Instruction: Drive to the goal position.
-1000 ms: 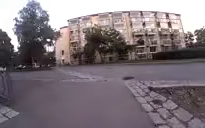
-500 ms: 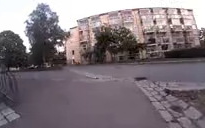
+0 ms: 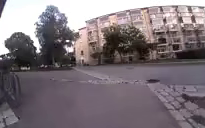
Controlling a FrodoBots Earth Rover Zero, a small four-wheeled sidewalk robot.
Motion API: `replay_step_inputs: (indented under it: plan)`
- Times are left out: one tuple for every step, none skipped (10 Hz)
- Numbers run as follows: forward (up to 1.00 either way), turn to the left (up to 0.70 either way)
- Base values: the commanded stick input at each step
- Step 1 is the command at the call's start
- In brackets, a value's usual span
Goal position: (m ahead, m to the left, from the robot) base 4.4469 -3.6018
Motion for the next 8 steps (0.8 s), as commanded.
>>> replay_step_inputs:
  plan:
    - [0.5,-0.01]
    - [0.5,-0.01]
    - [0.5,-0.01]
    - [0.5,-0.01]
    - [0.5,0.24]
    - [0.5,0.49]
    - [0.5,0.49]
    - [0.5,0.49]
